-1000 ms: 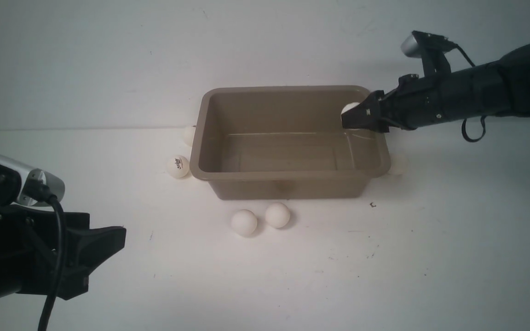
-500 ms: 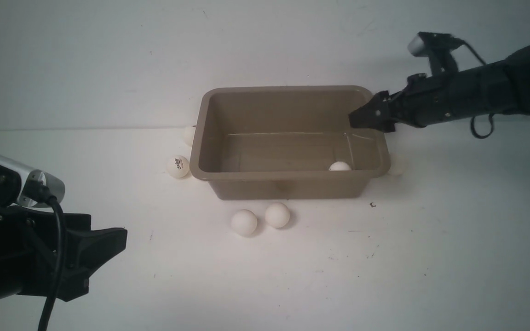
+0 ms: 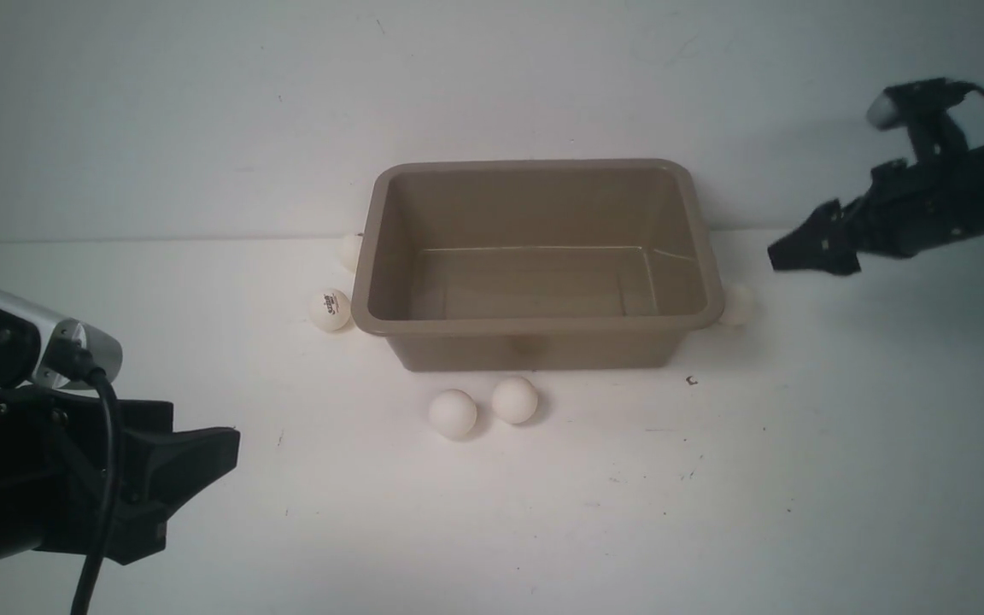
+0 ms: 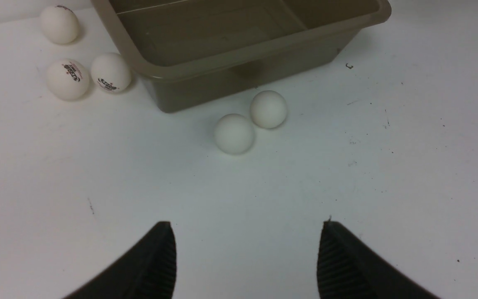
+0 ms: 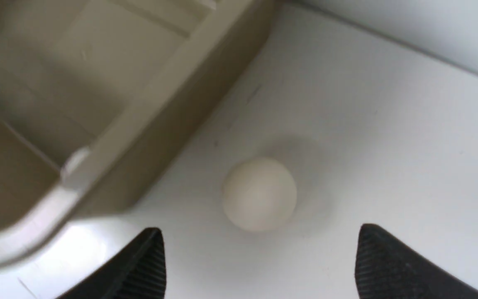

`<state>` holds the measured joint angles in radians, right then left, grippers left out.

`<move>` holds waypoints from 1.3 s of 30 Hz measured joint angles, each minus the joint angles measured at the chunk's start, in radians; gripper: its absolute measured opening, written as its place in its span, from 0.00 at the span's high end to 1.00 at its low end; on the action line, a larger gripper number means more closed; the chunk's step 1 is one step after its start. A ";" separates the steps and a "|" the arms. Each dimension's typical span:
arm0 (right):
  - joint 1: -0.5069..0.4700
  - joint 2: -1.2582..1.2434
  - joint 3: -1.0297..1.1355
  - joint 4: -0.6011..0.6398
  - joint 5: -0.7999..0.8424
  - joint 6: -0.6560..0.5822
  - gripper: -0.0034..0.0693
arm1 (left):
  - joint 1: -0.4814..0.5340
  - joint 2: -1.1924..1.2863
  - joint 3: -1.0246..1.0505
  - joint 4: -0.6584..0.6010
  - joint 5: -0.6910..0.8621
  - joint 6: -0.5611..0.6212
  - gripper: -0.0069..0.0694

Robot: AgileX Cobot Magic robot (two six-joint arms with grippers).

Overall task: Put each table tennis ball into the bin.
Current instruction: Use the right arm to clamp the table tennis ball closest to it

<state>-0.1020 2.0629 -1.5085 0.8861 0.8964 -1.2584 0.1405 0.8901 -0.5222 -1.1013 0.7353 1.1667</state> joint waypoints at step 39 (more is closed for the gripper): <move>0.087 0.183 -0.061 0.095 -0.189 -0.371 0.48 | -0.001 0.000 0.000 -0.046 0.024 0.040 0.36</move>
<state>-0.0147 2.2457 -1.5699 0.9813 0.7076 -1.6294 0.1397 0.8901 -0.5222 -1.1470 0.7593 1.2068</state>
